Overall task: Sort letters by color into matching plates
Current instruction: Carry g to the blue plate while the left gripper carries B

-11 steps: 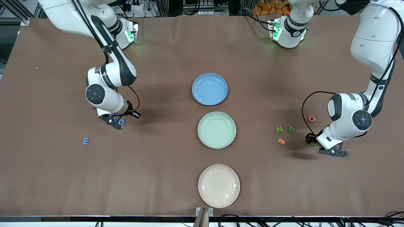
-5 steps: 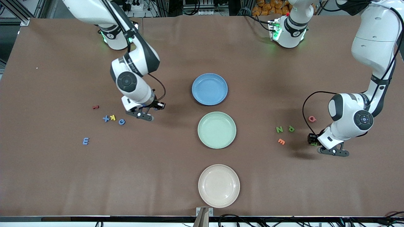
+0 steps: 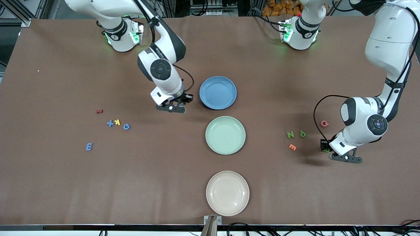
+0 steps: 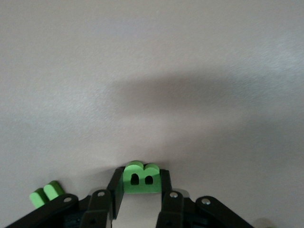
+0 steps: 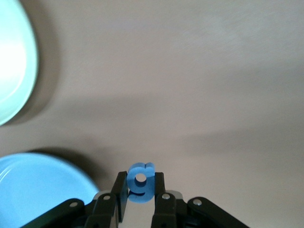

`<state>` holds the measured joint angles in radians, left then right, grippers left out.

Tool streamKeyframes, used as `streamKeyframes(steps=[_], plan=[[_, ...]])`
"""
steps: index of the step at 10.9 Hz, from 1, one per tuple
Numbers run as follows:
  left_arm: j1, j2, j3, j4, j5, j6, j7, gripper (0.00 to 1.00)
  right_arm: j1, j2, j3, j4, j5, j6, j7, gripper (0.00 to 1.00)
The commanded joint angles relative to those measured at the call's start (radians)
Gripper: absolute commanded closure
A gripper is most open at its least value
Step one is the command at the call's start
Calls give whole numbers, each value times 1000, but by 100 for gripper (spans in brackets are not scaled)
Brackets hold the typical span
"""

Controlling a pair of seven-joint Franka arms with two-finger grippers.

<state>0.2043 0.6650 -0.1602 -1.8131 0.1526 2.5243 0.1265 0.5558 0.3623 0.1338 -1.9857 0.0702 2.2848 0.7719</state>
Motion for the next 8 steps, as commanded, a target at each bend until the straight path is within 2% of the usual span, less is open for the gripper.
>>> streamKeyframes(steps=[1, 5, 7, 8], plan=[[10, -27, -61, 9, -33, 5, 16, 100, 84, 99, 6, 105, -7, -18, 7, 91], [-29, -27, -102, 63, -38, 5, 10, 100, 199, 174, 7, 180, -6, -18, 35, 91], [-127, -42, -96, 78, -50, 5, -19, 100, 222, 190, 18, 185, -6, -18, 49, 89], [-173, -41, -93, 96, -48, 1, -84, 100, 231, 194, 18, 186, 0, -18, 84, 65]])
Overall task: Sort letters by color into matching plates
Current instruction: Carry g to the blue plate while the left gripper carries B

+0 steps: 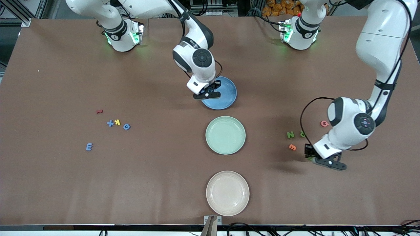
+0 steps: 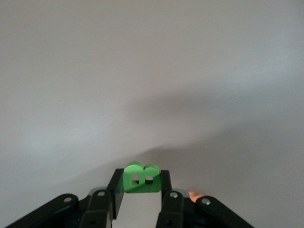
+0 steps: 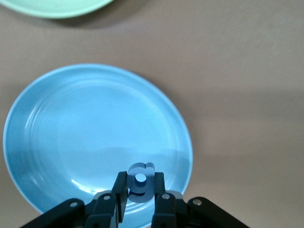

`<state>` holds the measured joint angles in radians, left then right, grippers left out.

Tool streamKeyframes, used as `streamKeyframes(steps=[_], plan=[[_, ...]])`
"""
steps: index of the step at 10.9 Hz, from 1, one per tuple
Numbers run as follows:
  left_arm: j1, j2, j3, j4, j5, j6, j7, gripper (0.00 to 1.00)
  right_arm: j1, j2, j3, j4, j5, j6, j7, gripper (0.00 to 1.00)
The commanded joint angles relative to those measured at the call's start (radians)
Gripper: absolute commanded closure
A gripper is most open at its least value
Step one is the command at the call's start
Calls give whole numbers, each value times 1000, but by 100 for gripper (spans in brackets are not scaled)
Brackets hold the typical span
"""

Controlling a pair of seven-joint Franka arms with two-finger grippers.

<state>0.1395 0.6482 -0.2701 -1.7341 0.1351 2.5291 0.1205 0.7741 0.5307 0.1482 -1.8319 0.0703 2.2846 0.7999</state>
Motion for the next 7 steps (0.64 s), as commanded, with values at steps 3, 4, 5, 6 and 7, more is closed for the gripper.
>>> streamKeyframes(steps=[3, 4, 5, 6, 7], plan=[[-263, -13, 17, 71, -31, -7, -272, 100, 10, 32, 5, 40, -6, -17, 121, 0], [-315, -3, 17, 79, -31, -7, -342, 100, 7, 32, 5, 40, -6, -17, 117, 0], [-349, 11, 17, 105, -31, -7, -419, 100, 4, 28, 7, 39, -7, -19, 114, 0], [-394, 19, 17, 116, -32, -7, -482, 100, -4, 20, 7, 39, -7, -31, 113, 0], [-438, 39, 17, 126, -32, -10, -562, 100, -27, 14, 7, 43, -10, -63, 113, 0]])
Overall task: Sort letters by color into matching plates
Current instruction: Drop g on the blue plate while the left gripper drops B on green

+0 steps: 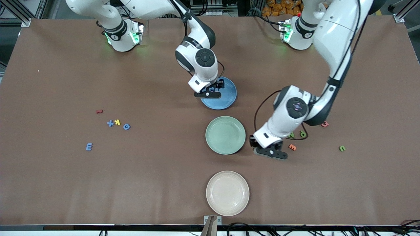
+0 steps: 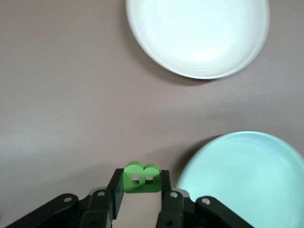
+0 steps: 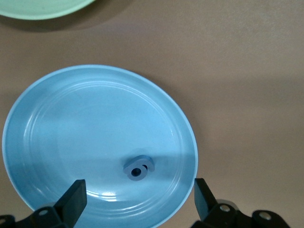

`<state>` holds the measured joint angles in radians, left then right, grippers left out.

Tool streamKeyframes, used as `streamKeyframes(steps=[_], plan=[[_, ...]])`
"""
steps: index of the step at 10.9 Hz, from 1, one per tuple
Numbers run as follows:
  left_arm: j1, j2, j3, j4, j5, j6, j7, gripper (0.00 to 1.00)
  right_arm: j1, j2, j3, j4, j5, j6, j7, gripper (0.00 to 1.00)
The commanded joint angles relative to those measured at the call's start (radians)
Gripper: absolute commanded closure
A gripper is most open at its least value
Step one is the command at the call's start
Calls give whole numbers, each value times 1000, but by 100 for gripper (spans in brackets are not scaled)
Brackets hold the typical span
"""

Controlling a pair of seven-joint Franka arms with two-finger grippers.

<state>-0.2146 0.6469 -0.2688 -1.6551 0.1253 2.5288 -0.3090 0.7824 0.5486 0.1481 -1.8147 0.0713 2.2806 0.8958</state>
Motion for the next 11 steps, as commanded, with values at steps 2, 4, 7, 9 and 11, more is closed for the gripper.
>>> streamKeyframes(steps=[2, 4, 7, 9, 11], plan=[[-152, 68, 29, 49, -16, -10, -215, 100, -86, -35, 7, 28, -13, -97, 20, 0], [-205, 117, 39, 73, -12, -7, -318, 100, -156, -71, 7, 26, -34, -139, 14, 0], [-243, 142, 69, 84, -13, -7, -346, 100, -297, -119, 5, 20, -50, -211, -72, 0], [-253, 143, 71, 84, -13, -7, -367, 94, -408, -148, 5, 12, -57, -214, -104, 0], [-252, 136, 71, 86, -13, -8, -401, 0, -506, -154, -1, 8, -57, -211, -110, 0]])
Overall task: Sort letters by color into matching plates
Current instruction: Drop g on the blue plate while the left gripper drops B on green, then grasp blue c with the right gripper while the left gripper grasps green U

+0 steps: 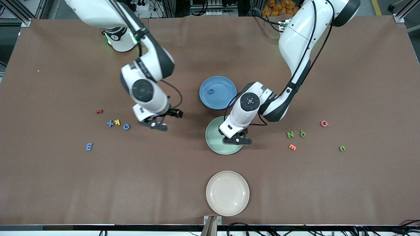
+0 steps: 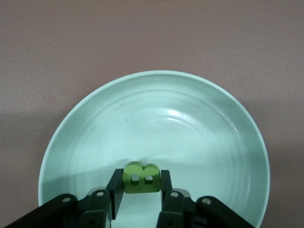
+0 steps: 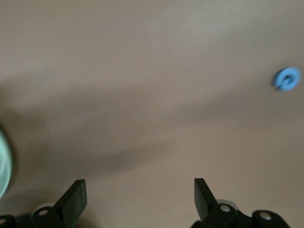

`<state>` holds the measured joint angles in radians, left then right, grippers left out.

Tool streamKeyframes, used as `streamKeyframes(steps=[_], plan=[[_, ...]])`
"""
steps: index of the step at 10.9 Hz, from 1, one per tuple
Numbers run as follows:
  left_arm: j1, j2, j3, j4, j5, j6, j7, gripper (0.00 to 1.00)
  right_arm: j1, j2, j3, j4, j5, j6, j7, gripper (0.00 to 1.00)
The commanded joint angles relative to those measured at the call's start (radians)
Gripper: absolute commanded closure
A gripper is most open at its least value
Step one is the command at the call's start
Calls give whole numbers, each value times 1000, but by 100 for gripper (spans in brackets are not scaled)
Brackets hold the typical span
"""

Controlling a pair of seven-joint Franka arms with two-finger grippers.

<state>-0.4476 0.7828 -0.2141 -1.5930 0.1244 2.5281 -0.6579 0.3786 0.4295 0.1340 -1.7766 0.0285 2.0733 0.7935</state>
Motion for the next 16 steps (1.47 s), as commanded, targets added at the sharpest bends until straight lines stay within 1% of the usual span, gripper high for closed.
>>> streamKeyframes(steps=[1, 3, 4, 6, 8, 10, 11, 13, 15, 16], plan=[[-17, -4, 16, 27, -12, -8, -86, 0, -148, -38, 12, -40, -15, -5, -10, 0], [-11, -13, 21, 36, -11, -11, -89, 0, -220, -57, 12, -64, -16, 1, -42, 0], [1, -37, 30, 36, -9, -15, -85, 0, -246, -63, 7, -85, -18, 11, -68, 0], [71, -106, 39, 34, -5, -61, -53, 0, -256, -66, -39, -147, -18, 103, -76, 0], [130, -157, 41, 31, -5, -138, 79, 0, -265, -74, -74, -194, -18, 149, -76, 0], [197, -198, 42, 27, 1, -196, 225, 0, -282, -78, -88, -245, -18, 213, -77, 0], [225, -217, 61, 21, 3, -225, 274, 0, -291, -77, -90, -274, -16, 262, -76, 0], [262, -244, 126, -5, 1, -253, 432, 0, -300, -75, -88, -334, -16, 347, -76, 0], [346, -247, 144, -31, -3, -253, 671, 0, -300, -72, -90, -378, -15, 422, -76, 0], [386, -243, 144, -47, -11, -253, 740, 0, -300, -72, -88, -400, -15, 442, -76, 0]])
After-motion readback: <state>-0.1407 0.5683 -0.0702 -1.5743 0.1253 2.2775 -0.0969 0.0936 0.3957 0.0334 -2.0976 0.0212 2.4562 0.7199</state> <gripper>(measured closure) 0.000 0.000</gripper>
